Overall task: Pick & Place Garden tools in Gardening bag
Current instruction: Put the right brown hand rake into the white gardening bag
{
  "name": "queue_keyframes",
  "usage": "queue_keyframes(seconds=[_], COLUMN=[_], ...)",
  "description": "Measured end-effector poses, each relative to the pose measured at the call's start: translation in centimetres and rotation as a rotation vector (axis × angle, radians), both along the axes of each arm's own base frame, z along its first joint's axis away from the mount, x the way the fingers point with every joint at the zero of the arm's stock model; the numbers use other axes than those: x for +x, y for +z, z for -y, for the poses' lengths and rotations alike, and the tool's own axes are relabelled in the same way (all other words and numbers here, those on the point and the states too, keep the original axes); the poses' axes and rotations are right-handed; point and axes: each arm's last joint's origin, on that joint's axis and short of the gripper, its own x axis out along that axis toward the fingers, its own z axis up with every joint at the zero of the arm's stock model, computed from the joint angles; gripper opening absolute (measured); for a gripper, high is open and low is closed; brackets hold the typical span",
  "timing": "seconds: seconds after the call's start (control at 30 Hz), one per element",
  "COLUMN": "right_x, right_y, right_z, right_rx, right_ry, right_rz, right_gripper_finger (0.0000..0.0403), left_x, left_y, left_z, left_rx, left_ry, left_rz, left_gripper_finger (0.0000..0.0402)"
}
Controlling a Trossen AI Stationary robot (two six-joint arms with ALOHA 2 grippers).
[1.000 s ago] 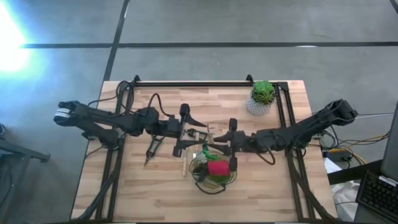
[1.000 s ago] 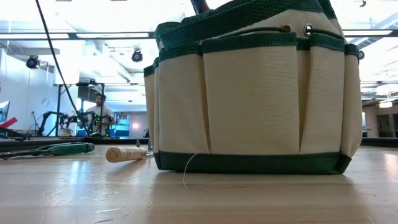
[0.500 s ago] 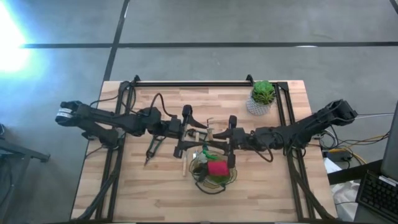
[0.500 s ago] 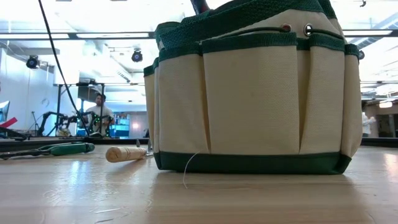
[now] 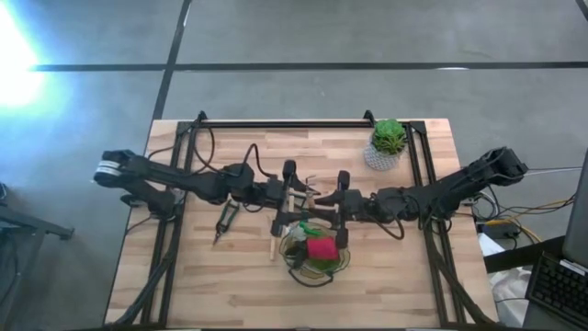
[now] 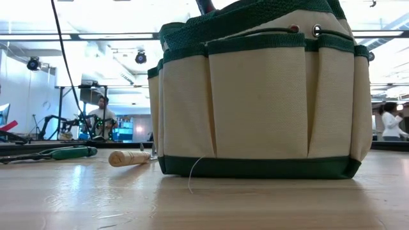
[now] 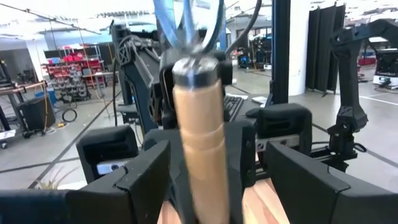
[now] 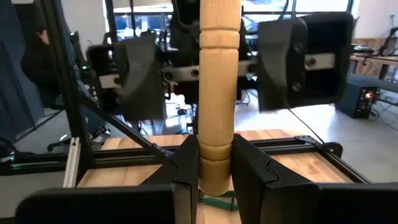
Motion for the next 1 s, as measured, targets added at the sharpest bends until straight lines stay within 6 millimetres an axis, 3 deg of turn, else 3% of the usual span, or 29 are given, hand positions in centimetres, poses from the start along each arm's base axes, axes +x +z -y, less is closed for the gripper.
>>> queue_keyframes(seconds=[0.2, 0.37, 0.7, 0.87, 1.0], right_x=[0.09, 0.10, 0.10, 0.10, -0.04], right_y=[-0.14, -0.19, -0.22, -0.24, -0.14], right_z=[-0.07, -0.14, -0.18, -0.20, -0.16], right_rx=[-0.002, -0.003, -0.016, -0.016, 0.015], right_ry=[0.010, 0.015, 0.032, 0.038, 0.041], right_rz=[-0.005, -0.008, -0.010, -0.011, -0.013], right_gripper_finger=[0.0051, 0.0051, 0.0051, 0.0053, 0.0108], left_x=[0.17, 0.16, 0.13, 0.09, -0.14], left_y=[-0.22, -0.18, -0.18, -0.22, -0.34], left_z=[-0.02, -0.01, -0.01, -0.02, -0.05], left_rx=[-0.014, -0.015, -0.045, -0.048, -0.028], left_ry=[0.000, 0.000, -0.007, -0.005, -0.002], left_rz=[-0.009, -0.006, -0.016, -0.027, -0.067], left_gripper_finger=[0.0259, 0.0228, 0.0065, 0.0065, 0.0065])
